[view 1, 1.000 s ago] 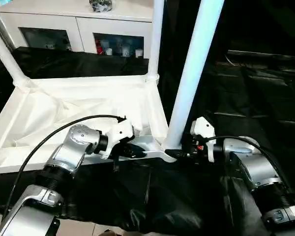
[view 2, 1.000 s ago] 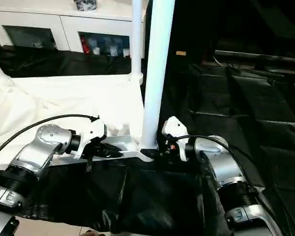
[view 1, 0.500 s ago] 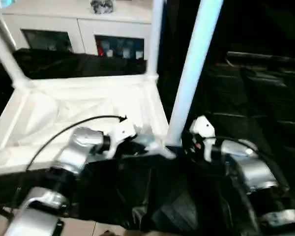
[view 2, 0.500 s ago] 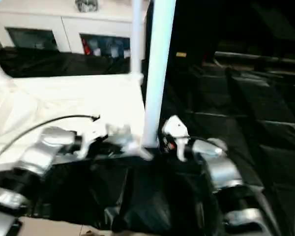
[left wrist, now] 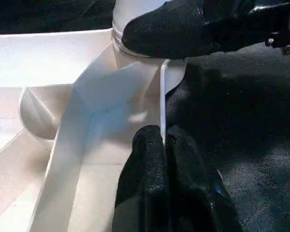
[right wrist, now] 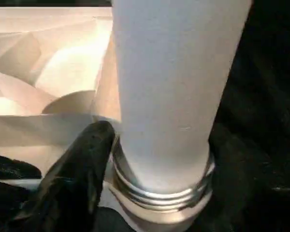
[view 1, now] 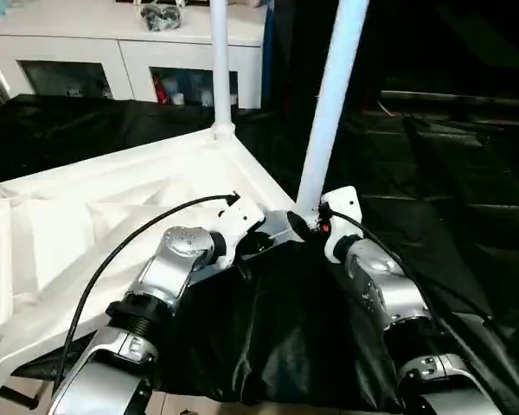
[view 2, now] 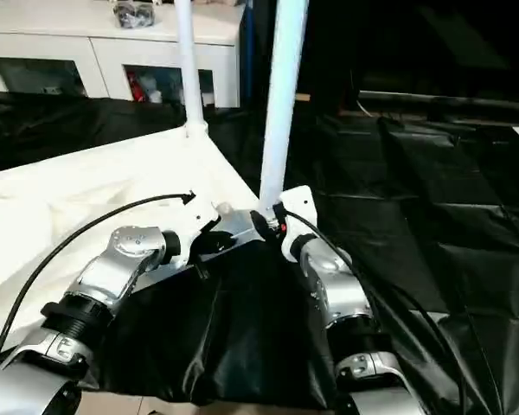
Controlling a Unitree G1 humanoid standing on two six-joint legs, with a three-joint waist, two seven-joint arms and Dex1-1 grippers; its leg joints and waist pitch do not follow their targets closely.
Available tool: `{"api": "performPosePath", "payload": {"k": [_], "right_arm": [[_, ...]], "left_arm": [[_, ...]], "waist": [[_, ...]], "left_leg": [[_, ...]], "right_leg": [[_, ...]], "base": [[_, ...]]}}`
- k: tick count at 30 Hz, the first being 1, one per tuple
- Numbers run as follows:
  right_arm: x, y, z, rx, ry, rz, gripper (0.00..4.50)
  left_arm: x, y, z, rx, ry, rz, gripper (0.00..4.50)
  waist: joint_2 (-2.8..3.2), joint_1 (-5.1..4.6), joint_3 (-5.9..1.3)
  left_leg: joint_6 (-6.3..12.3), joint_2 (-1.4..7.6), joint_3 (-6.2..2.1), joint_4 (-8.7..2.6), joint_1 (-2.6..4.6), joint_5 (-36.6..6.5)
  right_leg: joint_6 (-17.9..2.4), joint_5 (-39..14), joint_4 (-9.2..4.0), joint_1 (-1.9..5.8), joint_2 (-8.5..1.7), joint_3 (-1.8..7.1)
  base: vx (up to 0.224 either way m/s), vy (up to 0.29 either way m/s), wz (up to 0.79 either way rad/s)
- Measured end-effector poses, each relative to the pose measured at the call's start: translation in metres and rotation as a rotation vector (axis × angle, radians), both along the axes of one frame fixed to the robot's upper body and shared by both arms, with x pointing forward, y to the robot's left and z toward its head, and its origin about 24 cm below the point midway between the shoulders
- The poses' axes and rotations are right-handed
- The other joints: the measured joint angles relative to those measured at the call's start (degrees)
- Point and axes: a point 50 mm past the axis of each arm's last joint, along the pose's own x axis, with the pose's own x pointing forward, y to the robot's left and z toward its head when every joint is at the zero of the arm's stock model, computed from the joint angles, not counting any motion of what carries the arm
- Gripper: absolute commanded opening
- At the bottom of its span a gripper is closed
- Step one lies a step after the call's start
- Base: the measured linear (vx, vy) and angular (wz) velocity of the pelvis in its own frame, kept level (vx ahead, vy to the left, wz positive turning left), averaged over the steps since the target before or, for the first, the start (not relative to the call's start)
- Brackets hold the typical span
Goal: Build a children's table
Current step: Rotate leg to tighten
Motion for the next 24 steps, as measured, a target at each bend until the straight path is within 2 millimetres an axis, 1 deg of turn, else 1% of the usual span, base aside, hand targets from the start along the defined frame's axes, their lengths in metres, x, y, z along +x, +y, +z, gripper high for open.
{"api": "performPosePath", "payload": {"k": [2, 4, 5, 7, 10, 16, 18, 21, 23, 24], "right_arm": [[0.0, -0.001, 0.001, -0.001, -0.008, 0.036, 3.76], [-0.001, -0.002, 0.002, -0.007, -0.015, 0.067, 3.85], [-0.001, -0.003, 0.003, -0.018, -0.019, 0.09, 4.1], [-0.002, -0.004, 0.004, -0.047, -0.025, 0.149, 4.1], [-0.007, -0.008, 0.008, -0.099, -0.041, 0.288, 4.1], [-0.019, -0.02, 0.013, -0.135, -0.033, 0.496, 4.1], [-0.024, -0.026, 0.016, -0.163, -0.018, 0.592, 4.1], [-0.028, -0.028, 0.017, -0.166, -0.006, 0.669, 4.1], [-0.029, -0.027, 0.018, -0.161, -0.006, 0.693, 3.77], [-0.029, -0.027, 0.019, -0.158, -0.007, 0.696, 3.77]], "left_arm": [[0.0, 0.003, 0.002, 0.006, -0.003, -0.015, 0.0], [-0.001, 0.005, 0.004, 0.012, -0.005, -0.035, 0.0], [-0.002, 0.006, 0.005, 0.014, -0.004, -0.055, 0.0], [-0.005, 0.009, 0.006, 0.011, -0.003, -0.092, 0.0], [-0.011, 0.016, 0.007, -0.004, 0.002, -0.18, 0.0], [-0.017, 0.031, 0.009, -0.002, 0.032, -0.275, 0.0], [-0.019, 0.037, 0.009, 0.007, 0.049, -0.306, 0.0], [-0.021, 0.042, 0.01, 0.011, 0.065, -0.339, 0.0], [-0.022, 0.042, 0.011, 0.017, 0.065, -0.356, 0.0], [-0.022, 0.042, 0.011, 0.018, 0.067, -0.36, 0.0]], "waist": [[-0.01, -0.04, 0.01], [-0.01, 0.03, 0.01], [-0.01, 0.11, 0.01], [0.0, 0.26, 0.01], [0.02, 0.61, 0.03], [-0.02, 1.03, 0.06], [0.0, 1.47, 0.07], [0.01, 1.79, 0.13], [0.0, 1.82, 0.14], [0.0, 1.81, 0.14]], "left_leg": [[0.0, 0.01, 0.0, -0.01, -0.14, 0.0], [-0.01, 0.01, 0.0, -0.04, -0.26, 0.01], [-0.01, 0.02, 0.0, -0.08, -0.26, 0.01], [-0.01, 0.02, 0.01, -0.16, -0.28, 0.01], [-0.01, 0.09, 0.01, -0.2, -0.4, 0.01], [0.01, 0.09, 0.05, -0.14, -0.56, 0.0], [0.0, 0.1, 0.05, -0.09, -0.54, 0.0], [-0.01, 0.11, 0.11, -0.07, -0.53, 0.01], [-0.01, 0.11, 0.11, -0.05, -0.54, 0.01], [-0.01, 0.1, 0.11, -0.05, -0.55, 0.01]], "right_leg": [[-0.02, 0.05, 0.01, -0.21, 0.01, 0.0], [-0.27, 0.29, 0.04, -0.38, 0.01, 0.0], [-0.33, 0.34, 0.05, -0.41, 0.02, -0.01], [-0.33, 0.35, 0.07, -0.44, 0.03, -0.02], [-0.2, 0.23, 0.04, -0.53, 0.06, -0.06], [-0.21, 0.19, 0.01, -0.63, 0.06, -0.05], [-0.23, 0.2, 0.05, -0.61, 0.05, -0.05], [-0.27, 0.23, 0.08, -0.58, 0.04, -0.01], [-0.29, 0.25, 0.08, -0.56, 0.04, 0.0], [-0.29, 0.25, 0.08, -0.56, 0.03, 0.0]], "base": [[0.0, 0.0, 0.0], [0.0, 0.0, 0.0], [0.0, 0.0, 0.0], [0.0, 0.0, 0.0], [0.0, 0.0, 0.0], [0.0, 0.0, 0.0], [0.0, 0.0, 0.0], [0.0, 0.0, 0.0], [0.0, 0.0, 0.0], [0.0, 0.0, 0.0]]}}
